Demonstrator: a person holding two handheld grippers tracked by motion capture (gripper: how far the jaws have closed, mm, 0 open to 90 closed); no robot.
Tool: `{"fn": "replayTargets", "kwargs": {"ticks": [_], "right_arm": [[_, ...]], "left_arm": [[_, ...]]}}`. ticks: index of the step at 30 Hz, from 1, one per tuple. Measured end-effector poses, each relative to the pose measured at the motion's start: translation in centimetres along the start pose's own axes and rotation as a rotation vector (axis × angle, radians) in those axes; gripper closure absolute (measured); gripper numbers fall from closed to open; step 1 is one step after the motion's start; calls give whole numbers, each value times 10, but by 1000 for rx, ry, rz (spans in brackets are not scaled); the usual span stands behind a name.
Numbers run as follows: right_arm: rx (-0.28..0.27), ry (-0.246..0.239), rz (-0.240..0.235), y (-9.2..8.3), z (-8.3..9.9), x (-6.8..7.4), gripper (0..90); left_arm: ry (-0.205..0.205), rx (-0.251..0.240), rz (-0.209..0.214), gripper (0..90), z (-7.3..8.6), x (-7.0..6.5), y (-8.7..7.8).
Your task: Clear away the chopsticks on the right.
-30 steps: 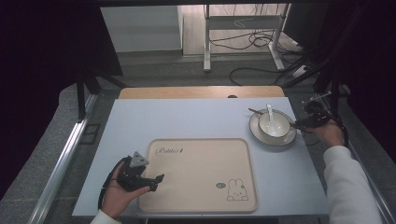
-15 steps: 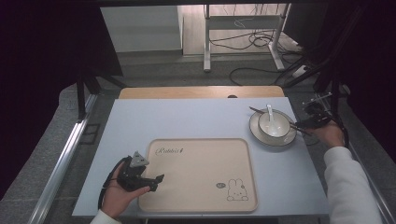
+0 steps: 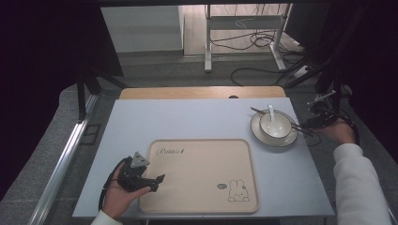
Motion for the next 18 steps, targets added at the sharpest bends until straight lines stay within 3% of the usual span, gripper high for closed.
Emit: {"fn": "replayTargets", "kwargs": {"ticks": [2,18], "right_arm": [[18,-25,-9,5,0,1,603],[60,-70,-73,12,-2,0,741]], "left_arm": [[-3,1,3,149,0,0,1],[-1,13,5,149,2,2,3]]}}
Point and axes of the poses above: each handheld gripper's, and its own axes: y roughly forward along the jaws, z roughly out of its underside, x roughly to its left, the point moved 1 cm from there along y, roughly forward along the jaws, and after that the axes turned 4 degrees about -x, right-handed, at the moved point
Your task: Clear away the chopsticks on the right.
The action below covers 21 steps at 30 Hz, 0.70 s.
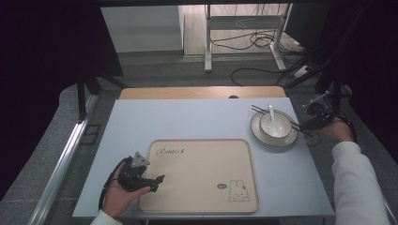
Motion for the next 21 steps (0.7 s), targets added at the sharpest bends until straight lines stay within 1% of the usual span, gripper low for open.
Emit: {"fn": "replayTargets", "kwargs": {"ticks": [4,8,14,17,21], "right_arm": [[8,2,-4,2,1,1,765],[5,-8,-11,2,1,1,802],[-3,-31,-4,1,1,3,816],[-11,-33,0,1,1,3,828],[-8,-40,4,0,1,4,829]], "left_arm": [[0,-3,-2,149,0,0,0],[1,-4,-3,149,0,0,0],[0,2,-2,149,0,0,0],[1,1,-4,149,0,0,0],[0,1,-3,149,0,0,0]]}}
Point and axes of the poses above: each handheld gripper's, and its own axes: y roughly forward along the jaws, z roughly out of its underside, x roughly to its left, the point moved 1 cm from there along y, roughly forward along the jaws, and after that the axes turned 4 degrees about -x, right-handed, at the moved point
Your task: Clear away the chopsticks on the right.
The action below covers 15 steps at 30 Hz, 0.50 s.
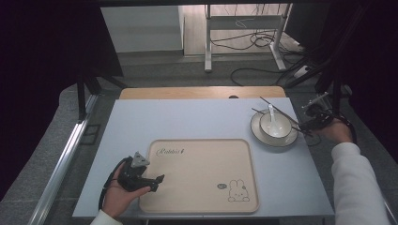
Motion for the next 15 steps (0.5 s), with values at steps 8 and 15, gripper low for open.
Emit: {"fn": "replayTargets", "kwargs": {"ticks": [8,15], "right_arm": [[-29,9,28,-8,-1,0,837],[-89,60,42,-27,-5,7,839]], "left_arm": [[-3,-6,-3,148,0,0,-1],[-8,-17,-5,148,-1,2,-3]]}}
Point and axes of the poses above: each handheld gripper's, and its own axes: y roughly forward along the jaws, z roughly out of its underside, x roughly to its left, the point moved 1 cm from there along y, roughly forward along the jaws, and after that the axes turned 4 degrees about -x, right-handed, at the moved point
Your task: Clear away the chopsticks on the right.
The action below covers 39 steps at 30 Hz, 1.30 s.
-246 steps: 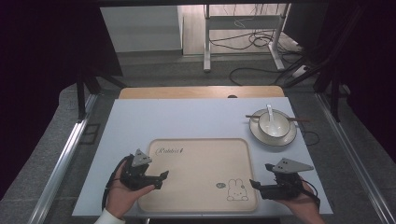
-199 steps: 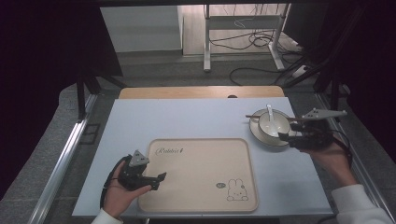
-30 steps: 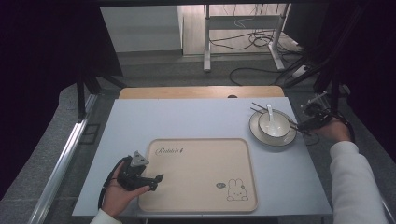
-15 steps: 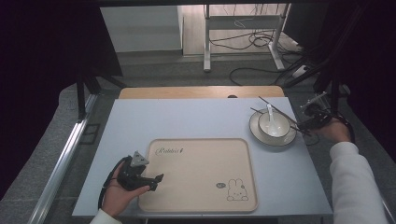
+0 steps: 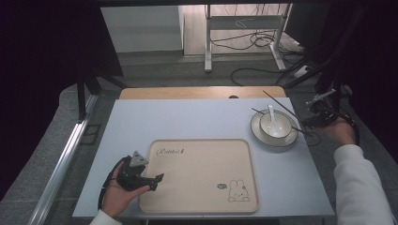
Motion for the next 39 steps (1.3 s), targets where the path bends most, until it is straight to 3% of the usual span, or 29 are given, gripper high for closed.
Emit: {"fn": "replayTargets", "kwargs": {"ticks": [4,6,8,9,12,13,14,20,24,25,26,28,29,31,32,34,36,37,38,39], "right_arm": [[-42,42,-1,-13,-3,5,839],[-82,91,-21,-28,-4,14,839],[-89,98,-27,-31,-4,17,839],[-115,112,-52,-39,-5,27,840],[-130,120,-69,-45,-4,35,840],[-151,130,-87,-52,-3,46,840],[-151,130,-87,-52,-3,46,840],[-217,162,-148,-63,5,79,839],[-244,158,-167,-69,8,95,839],[-262,136,-179,-73,9,109,839],[-262,136,-179,-73,9,109,839],[-277,98,-196,-77,12,127,838],[-277,98,-196,-77,12,127,838],[-265,72,-205,-79,14,138,838],[-259,59,-209,-79,17,151,838],[-255,59,-213,-78,18,155,838],[-228,32,-225,-72,24,177,838],[-228,32,-225,-72,24,177,838],[-192,8,-243,-65,28,197,838],[-192,8,-243,-65,28,197,838]], "left_arm": [[3,-4,1,148,0,0,-2],[5,-7,3,148,1,0,-3],[8,-10,5,148,1,0,-3],[10,-13,6,149,0,-1,-4],[12,-15,9,149,0,-1,-4],[13,-16,10,149,0,-1,-4],[14,-16,12,149,0,-1,-4],[14,-18,16,149,-1,-1,-4],[10,-18,13,148,-2,-1,-3],[10,-16,13,149,-2,-1,-3],[10,-13,13,149,-2,-1,-3],[14,-11,10,148,-2,0,-2],[14,-11,10,148,-2,0,-2],[11,-15,8,148,-2,0,-3],[12,-18,6,148,-2,0,-4],[13,-17,5,148,-2,0,-5],[9,-22,1,148,-1,-1,-5],[9,-22,1,148,-1,-1,-5],[9,-23,3,148,-1,-1,-5],[9,-23,3,148,-1,-1,-5]]}}
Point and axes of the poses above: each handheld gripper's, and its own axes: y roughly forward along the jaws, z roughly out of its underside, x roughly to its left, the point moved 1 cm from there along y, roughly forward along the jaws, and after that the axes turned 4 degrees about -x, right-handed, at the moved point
